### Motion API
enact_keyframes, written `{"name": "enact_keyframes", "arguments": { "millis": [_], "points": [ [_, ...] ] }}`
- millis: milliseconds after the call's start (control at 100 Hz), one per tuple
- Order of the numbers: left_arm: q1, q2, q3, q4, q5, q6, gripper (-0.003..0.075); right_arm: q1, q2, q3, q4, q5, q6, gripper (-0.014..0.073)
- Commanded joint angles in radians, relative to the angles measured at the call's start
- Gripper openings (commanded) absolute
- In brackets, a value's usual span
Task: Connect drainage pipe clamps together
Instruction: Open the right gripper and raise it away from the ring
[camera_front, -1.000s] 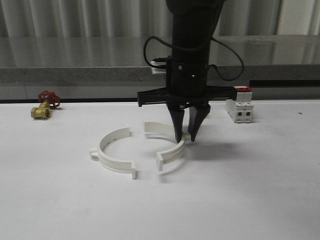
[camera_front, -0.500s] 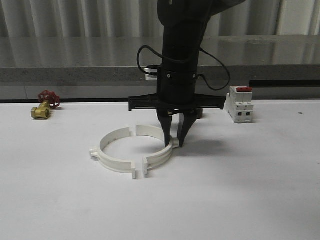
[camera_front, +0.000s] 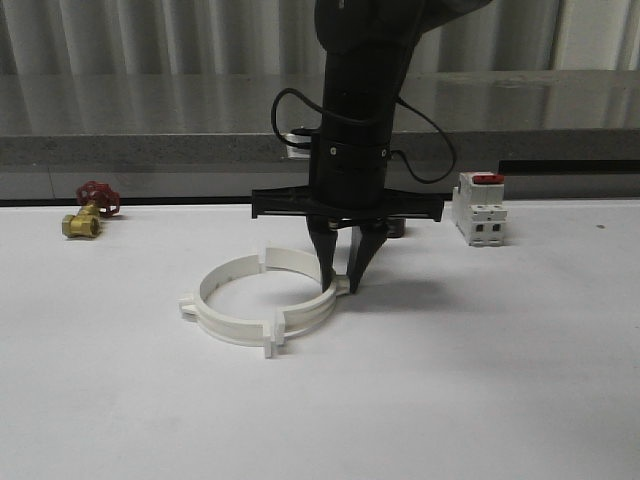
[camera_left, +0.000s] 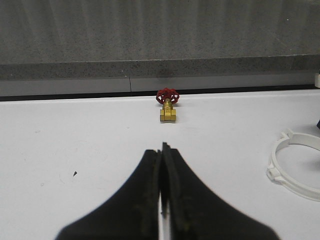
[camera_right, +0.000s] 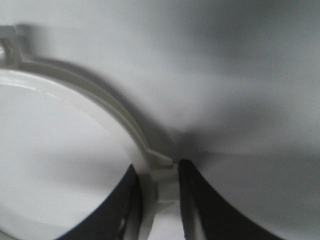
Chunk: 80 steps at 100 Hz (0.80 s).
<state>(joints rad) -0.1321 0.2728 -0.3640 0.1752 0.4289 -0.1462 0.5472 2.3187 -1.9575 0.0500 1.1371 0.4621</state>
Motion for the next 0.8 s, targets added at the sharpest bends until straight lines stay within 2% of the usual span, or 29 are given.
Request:
{"name": "enact_keyframes", "arguments": {
  "millis": [0, 170, 220, 460, 530, 600, 650, 790],
  "points": [
    [0.004, 0.008, -0.027, 0.004, -0.083, -0.002, -0.0021, 0.002, -0.066, -0.031, 0.007, -0.013, -0.011, 0.0016],
    [0.004, 0.008, -0.027, 0.004, -0.083, -0.002, -0.0021, 0.002, -0.066, -0.031, 0.026, -0.02, -0.019, 0.0338],
    [0.004, 0.008, -0.027, 0.004, -0.083, -0.002, -0.0021, 0.002, -0.067, -0.031, 0.026, -0.02, -0.019, 0.0398],
    [0.004, 0.008, -0.027, 0.004, -0.083, -0.002, -0.0021, 0.002, -0.103, -0.031, 0.004, -0.019, -0.019, 0.0416],
    [0.004, 0.008, -0.027, 0.004, -0.083, -0.002, -0.0021, 0.002, -0.126, -0.031, -0.016, -0.013, -0.019, 0.0406],
    [0.004, 0.008, -0.027, 0.004, -0.083, -0.002, -0.0021, 0.0, -0.153, -0.031, -0.032, -0.001, -0.021, 0.0344],
    [0.004, 0.008, -0.027, 0.004, -0.083, -0.002, -0.0021, 0.0, -0.174, -0.03, -0.05, 0.009, -0.022, 0.0267],
    [0.004, 0.008, -0.027, 0.004, -0.083, -0.002, -0.0021, 0.0, -0.224, -0.025, -0.093, 0.06, -0.022, -0.0015]
  ]
}}
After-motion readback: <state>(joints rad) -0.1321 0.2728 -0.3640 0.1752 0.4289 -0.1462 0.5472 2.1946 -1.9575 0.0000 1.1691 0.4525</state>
